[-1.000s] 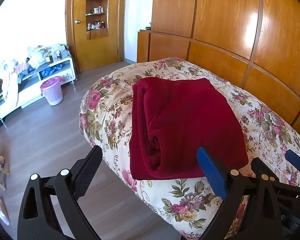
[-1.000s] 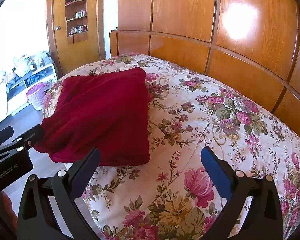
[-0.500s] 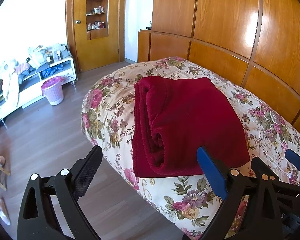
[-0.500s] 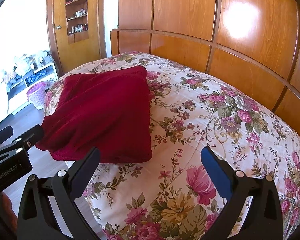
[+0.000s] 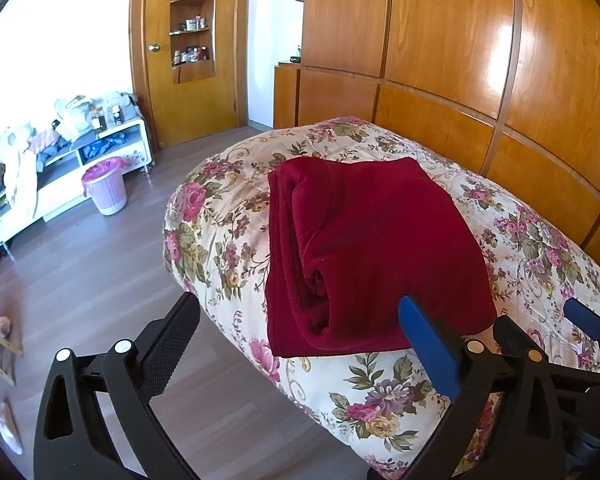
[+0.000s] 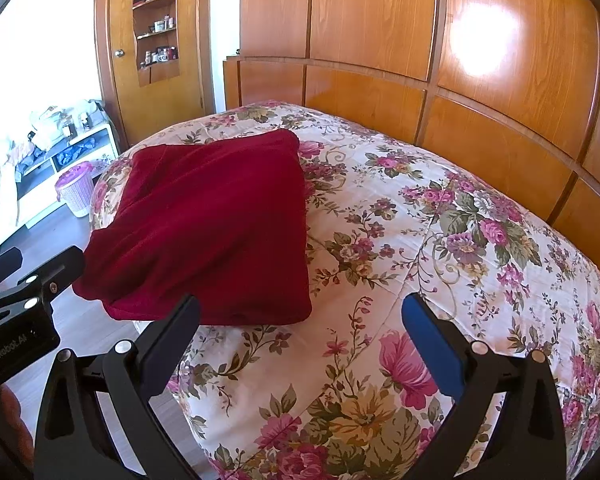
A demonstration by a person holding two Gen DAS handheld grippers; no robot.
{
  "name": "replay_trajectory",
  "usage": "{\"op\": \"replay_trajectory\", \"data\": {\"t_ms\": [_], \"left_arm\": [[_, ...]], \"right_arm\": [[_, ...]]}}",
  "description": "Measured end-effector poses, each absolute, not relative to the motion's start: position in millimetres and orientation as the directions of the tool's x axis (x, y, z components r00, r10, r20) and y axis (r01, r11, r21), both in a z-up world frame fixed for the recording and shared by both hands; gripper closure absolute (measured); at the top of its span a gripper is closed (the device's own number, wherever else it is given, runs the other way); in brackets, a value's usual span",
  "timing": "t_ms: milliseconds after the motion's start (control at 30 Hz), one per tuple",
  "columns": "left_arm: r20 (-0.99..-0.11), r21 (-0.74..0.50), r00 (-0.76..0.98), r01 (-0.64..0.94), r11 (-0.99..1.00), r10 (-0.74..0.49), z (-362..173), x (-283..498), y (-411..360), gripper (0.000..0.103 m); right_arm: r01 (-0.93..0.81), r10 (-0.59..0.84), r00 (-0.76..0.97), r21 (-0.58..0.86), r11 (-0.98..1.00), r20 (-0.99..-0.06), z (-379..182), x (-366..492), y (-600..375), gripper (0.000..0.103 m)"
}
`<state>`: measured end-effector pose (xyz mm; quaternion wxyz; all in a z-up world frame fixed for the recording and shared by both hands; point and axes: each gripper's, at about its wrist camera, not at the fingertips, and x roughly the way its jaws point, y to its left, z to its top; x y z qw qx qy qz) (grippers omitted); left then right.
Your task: Fold small clothes
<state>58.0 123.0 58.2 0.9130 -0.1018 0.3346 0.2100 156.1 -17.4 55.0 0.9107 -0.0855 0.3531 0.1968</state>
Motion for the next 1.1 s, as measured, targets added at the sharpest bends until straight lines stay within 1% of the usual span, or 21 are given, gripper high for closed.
{"op": "replay_trajectory", "data": {"t_ms": [500,733,833,933,1100], "left_arm": [[-0.647,-0.053,0.692,-0.460,0.886,0.320,62.5,58.4,124.3,0.005],[-0.619,-0.036,0.710,-0.452,0.891,0.335,64.2,55.7,122.3,0.005],[-0.627,-0.046,0.706,-0.455,0.889,0.329,63.4,55.9,125.1,0.005],[-0.653,-0.063,0.687,-0.468,0.881,0.318,59.2,58.2,128.7,0.005],[-0.661,-0.052,0.674,-0.480,0.876,0.329,55.5,58.0,127.3,0.005]], "right_arm": [[-0.420,0.296,0.666,-0.016,0.908,-0.685,52.0,155.8,-15.9,0.003],[-0.423,0.295,0.661,-0.017,0.906,-0.690,50.1,155.8,-14.3,0.003],[-0.420,0.294,0.661,-0.016,0.907,-0.691,49.9,156.6,-15.2,0.003],[-0.414,0.294,0.663,-0.009,0.910,-0.689,50.4,156.9,-16.8,0.003],[-0.407,0.292,0.665,-0.005,0.914,-0.687,51.2,157.5,-19.2,0.003]]}}
